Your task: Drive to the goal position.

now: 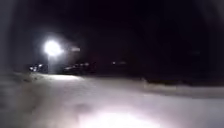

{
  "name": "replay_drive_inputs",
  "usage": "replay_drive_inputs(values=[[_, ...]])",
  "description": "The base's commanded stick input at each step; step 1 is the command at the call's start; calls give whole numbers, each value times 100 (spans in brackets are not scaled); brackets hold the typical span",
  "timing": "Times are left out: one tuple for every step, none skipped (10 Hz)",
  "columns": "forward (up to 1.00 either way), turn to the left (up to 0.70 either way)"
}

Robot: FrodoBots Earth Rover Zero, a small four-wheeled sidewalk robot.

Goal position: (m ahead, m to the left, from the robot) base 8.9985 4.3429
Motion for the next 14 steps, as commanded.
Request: replay_drive_inputs(values=[[0,97],[0,6],[67,0],[100,0],[100,0],[100,0],[100,0],[100,0],[100,0],[100,0],[100,0],[100,0],[100,0],[100,0]])
